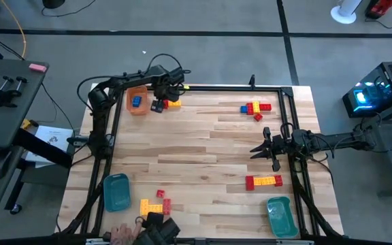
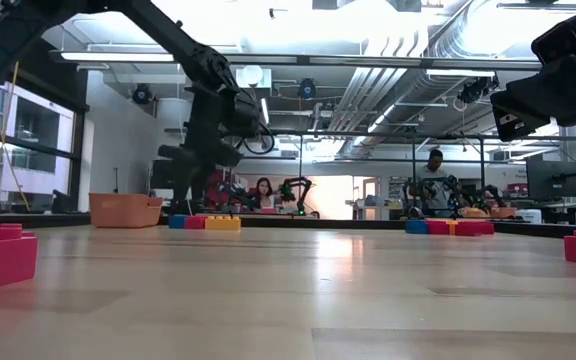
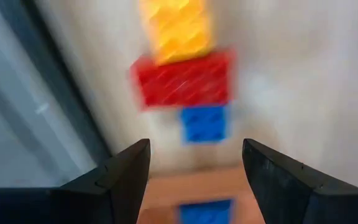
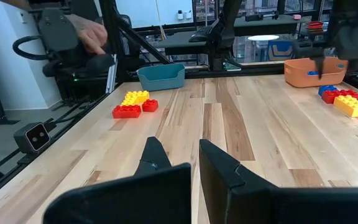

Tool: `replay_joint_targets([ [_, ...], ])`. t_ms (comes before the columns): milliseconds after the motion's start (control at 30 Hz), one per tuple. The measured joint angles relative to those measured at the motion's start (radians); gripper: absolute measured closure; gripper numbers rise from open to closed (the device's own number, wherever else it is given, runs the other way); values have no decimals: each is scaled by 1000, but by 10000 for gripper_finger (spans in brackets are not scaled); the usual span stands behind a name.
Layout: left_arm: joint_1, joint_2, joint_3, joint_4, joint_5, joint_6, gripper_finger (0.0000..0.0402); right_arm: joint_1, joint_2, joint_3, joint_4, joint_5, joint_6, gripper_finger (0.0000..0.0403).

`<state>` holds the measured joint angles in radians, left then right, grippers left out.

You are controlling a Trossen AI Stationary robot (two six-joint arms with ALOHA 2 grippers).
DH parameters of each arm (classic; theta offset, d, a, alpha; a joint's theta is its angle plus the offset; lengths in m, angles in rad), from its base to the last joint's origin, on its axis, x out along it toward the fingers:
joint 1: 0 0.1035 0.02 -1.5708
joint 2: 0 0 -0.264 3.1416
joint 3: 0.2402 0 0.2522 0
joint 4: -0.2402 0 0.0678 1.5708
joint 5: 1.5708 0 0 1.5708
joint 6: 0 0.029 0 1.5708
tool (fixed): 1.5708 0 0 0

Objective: Sort blocks
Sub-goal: Put the blue game piece into the orange bin

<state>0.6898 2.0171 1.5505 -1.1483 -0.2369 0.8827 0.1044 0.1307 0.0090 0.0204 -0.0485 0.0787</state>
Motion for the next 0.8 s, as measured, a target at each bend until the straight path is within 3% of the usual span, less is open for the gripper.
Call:
replay_joint_targets([
  [100,16,0,0,1,81,-4,161,0,0,0,0,0,0,402],
  [267,70,0,-19,69,82,20,161,0,0,0,0,0,0,402],
  [433,114,2,-54,112,152,29,161,0,0,0,0,0,0,402],
  [800,129,0,-142,136,181,77,161,0,0,0,0,0,0,402],
])
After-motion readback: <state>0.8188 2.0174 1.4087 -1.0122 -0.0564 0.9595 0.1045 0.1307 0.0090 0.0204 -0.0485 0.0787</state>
